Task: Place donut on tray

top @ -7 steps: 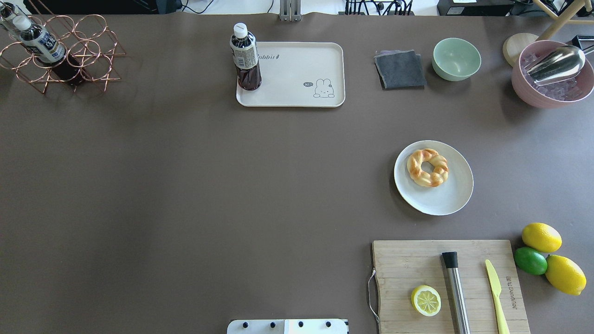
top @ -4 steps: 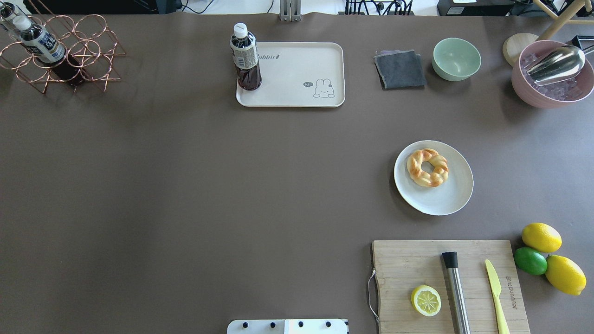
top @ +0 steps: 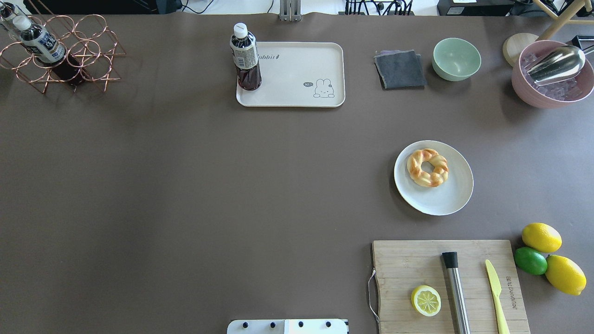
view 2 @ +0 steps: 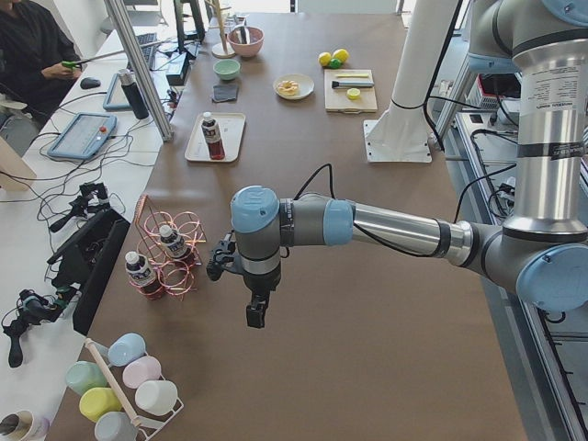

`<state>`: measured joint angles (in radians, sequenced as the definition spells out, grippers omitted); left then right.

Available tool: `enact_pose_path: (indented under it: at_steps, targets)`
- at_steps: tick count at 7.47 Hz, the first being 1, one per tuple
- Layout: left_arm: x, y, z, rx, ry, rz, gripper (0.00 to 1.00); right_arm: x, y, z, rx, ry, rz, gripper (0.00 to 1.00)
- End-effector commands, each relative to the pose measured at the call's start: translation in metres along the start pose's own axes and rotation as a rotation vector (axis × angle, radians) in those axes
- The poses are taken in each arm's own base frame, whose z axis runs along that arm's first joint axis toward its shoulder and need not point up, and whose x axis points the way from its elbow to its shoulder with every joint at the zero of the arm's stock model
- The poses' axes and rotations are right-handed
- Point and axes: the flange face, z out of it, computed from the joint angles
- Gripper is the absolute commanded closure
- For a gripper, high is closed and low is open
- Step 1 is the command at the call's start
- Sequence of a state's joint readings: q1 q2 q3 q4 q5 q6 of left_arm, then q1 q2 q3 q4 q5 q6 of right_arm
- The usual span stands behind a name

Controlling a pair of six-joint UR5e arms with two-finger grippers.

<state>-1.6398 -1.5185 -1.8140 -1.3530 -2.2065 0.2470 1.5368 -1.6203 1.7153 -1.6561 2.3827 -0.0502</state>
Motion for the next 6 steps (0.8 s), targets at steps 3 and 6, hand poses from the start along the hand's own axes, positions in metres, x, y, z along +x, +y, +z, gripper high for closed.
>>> enact_pose_path:
  at_steps: [3, 6]
  targets:
    - [0.0, 0.001, 0.0, 0.0, -0.001, 0.0, 0.02, -0.104, -0.017, -0.001, -0.013, -0.094, 0.015, 0.0]
    - [-0.002, 0.003, 0.002, -0.004, -0.003, -0.004, 0.02, -0.178, -0.023, 0.026, -0.001, -0.194, -0.003, 0.0]
